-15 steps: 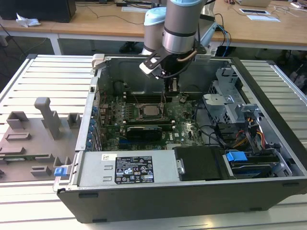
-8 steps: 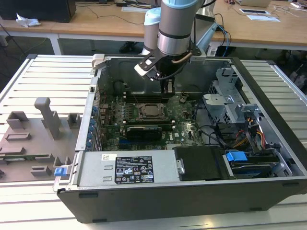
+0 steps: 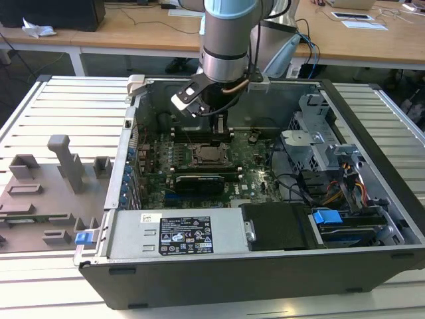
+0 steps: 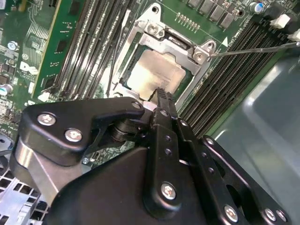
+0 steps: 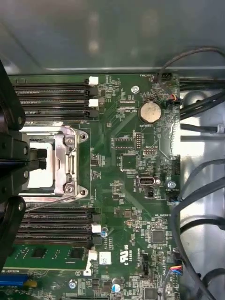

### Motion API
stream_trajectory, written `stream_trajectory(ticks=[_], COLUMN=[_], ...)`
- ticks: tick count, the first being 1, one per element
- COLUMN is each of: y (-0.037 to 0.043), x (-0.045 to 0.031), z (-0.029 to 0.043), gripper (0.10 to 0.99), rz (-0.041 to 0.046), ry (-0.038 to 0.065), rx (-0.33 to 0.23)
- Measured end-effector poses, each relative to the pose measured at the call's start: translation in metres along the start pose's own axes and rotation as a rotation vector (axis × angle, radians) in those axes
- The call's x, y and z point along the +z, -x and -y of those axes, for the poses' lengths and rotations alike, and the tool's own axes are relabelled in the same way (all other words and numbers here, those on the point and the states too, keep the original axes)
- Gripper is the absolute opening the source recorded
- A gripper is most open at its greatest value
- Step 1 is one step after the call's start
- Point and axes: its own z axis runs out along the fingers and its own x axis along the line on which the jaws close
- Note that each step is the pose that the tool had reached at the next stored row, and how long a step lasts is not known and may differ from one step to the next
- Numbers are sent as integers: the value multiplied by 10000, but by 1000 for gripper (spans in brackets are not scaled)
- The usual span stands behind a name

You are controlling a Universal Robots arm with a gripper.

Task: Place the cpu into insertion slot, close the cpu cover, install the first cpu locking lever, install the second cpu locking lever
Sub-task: 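Close the cpu cover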

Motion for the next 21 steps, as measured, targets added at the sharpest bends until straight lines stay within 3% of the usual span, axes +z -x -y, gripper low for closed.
stream_trajectory(ticks=[6, 8, 9, 10, 21], y=[-1, -2, -2, -2, -2], x=[-351, -429, -538, -585, -594], z=[1, 1, 2, 2, 2], gripper=[106, 106, 106, 106, 106], rz=[20, 20, 21, 21, 20], ry=[2, 2, 2, 1, 2], rx=[3, 3, 3, 3, 2])
